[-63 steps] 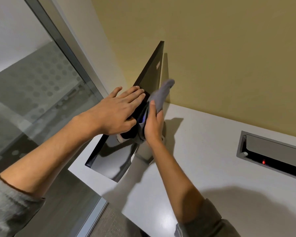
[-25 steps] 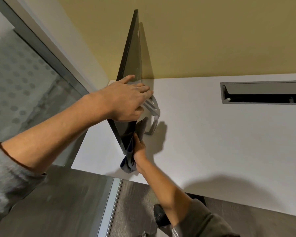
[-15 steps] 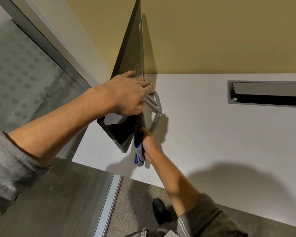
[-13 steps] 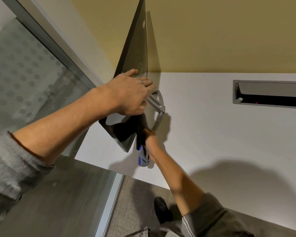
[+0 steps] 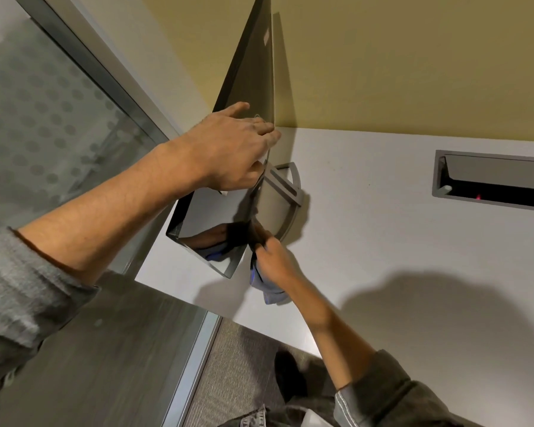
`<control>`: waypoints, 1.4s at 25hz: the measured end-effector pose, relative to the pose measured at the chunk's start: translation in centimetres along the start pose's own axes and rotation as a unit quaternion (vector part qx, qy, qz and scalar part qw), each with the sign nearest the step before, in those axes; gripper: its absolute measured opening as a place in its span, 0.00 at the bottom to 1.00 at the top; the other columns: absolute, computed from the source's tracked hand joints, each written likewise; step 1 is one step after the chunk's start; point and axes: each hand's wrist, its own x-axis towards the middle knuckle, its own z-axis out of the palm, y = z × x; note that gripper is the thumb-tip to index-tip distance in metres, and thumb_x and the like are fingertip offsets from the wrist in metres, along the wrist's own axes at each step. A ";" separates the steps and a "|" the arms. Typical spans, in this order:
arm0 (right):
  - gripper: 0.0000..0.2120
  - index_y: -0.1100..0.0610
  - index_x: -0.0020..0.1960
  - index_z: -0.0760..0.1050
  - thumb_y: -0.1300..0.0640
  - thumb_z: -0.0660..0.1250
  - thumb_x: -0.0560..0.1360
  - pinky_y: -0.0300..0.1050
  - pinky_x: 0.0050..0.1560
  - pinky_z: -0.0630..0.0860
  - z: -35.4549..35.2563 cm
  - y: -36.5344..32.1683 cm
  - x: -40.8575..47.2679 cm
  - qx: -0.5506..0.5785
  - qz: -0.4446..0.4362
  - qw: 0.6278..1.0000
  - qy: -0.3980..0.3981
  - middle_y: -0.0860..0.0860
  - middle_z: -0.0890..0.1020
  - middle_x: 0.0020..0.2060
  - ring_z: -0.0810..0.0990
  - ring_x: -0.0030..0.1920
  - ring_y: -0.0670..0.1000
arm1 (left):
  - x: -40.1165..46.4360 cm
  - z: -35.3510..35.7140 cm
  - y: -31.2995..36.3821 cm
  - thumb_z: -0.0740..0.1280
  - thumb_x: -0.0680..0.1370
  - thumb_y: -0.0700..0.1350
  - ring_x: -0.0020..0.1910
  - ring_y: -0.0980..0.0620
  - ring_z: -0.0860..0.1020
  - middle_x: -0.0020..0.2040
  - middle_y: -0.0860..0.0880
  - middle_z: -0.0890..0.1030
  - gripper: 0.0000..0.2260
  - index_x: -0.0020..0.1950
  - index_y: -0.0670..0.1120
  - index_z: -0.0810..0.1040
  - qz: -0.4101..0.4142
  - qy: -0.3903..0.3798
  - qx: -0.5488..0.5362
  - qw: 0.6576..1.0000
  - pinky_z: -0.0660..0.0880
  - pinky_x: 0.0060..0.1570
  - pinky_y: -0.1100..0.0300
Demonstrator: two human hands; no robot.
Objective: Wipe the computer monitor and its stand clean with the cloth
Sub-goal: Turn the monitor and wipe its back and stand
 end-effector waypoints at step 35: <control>0.15 0.59 0.45 0.75 0.54 0.53 0.82 0.48 0.45 0.74 0.2 -3.9 12.5 0.475 0.167 0.863 0.044 0.57 0.76 0.42 0.76 0.45 0.55 | 3.4 0.8 -2.6 0.51 0.72 0.50 0.71 0.48 0.69 0.70 0.44 0.73 0.31 0.75 0.43 0.65 -0.009 0.071 -0.061 0.996 0.42 0.76 0.43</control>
